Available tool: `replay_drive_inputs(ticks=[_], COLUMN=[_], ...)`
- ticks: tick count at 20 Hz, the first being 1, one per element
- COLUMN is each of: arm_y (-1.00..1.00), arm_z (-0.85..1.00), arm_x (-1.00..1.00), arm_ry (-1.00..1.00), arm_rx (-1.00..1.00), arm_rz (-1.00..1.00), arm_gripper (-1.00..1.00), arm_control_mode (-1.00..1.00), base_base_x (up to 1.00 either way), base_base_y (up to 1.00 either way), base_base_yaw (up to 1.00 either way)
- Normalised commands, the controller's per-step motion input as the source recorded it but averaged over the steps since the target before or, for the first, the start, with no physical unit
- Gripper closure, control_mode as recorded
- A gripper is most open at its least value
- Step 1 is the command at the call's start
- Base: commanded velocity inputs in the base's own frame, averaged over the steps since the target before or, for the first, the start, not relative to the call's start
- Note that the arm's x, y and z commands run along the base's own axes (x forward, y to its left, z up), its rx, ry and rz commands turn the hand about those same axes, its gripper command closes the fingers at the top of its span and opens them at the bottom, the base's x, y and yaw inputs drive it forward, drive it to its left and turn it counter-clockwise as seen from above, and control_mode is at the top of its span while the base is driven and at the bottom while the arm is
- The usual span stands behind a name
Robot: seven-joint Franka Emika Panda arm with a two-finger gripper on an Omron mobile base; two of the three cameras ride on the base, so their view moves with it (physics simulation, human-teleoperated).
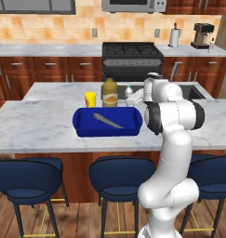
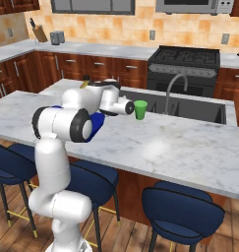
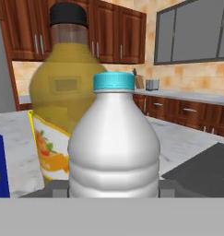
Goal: Place the drinks on the dining counter in a tight cluster.
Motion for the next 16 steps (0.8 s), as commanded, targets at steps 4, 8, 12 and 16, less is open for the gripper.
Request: replay_drive_inputs(ticks=[4,8,12,16], arm_y=[-0.02,-0.02,0.0,-0.01], arm_z=[-0.1,-0.07,-0.08,-0.06], arm_x=[0.0,0.0,0.0,0.0], arm_ry=[0.0,0.0,0.0,0.0], arm_rx=[-0.02,-0.01,-0.01,0.0], arm_rz=[0.0,0.0,0.0,0.0], arm_gripper=[1.0,1.0,1.0,1.0], arm_control_mode=[-1.0,-1.0,-1.0,-1.0], base_base_x=[0.0,0.0,0.0,0.0], base_base_y=[0.0,0.0,0.0,0.0], base_base_yaw=[0.0,0.0,0.0,0.0])
